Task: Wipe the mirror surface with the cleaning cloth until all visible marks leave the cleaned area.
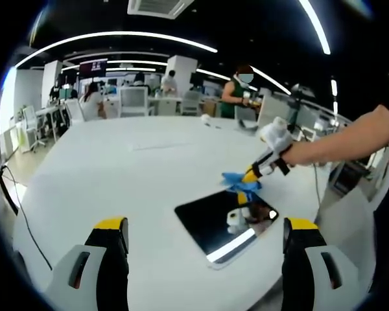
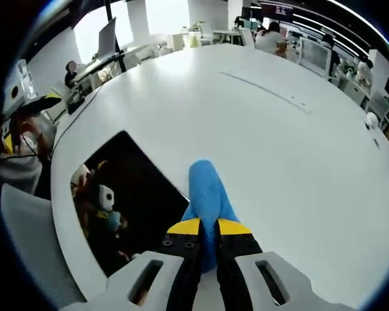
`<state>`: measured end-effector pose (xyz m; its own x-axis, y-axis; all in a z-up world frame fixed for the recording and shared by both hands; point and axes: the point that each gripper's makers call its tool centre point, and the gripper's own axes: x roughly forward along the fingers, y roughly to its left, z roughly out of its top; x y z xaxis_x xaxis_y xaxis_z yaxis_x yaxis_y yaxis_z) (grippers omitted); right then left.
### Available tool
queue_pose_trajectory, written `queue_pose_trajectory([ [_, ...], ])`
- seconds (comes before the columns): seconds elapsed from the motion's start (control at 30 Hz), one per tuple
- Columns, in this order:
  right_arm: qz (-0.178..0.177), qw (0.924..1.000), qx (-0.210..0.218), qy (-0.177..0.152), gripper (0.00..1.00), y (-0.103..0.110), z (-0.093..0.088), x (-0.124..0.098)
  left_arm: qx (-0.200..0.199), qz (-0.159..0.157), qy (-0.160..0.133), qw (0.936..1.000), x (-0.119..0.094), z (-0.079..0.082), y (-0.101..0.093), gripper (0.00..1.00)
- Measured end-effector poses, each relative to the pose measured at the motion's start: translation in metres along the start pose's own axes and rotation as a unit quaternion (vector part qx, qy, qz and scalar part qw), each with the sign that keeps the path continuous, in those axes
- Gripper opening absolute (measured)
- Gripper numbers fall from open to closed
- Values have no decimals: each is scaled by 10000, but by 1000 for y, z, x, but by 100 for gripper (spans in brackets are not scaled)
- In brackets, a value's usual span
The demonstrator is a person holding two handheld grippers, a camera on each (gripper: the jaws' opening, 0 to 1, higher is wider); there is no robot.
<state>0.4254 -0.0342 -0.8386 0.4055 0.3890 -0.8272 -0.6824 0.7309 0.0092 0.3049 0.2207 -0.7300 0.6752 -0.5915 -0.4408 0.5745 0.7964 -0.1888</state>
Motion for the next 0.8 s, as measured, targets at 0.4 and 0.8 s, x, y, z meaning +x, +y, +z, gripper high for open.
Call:
queue_pose_trajectory([
  [0.4, -308, 9987, 394, 16, 3, -38, -17, -28, 45, -78, -46, 9999, 8, 2, -4, 100],
  [0.8, -531, 9951, 804, 228, 3, -56, -65, -24, 104, -73, 44, 9999, 10, 0, -3, 100],
])
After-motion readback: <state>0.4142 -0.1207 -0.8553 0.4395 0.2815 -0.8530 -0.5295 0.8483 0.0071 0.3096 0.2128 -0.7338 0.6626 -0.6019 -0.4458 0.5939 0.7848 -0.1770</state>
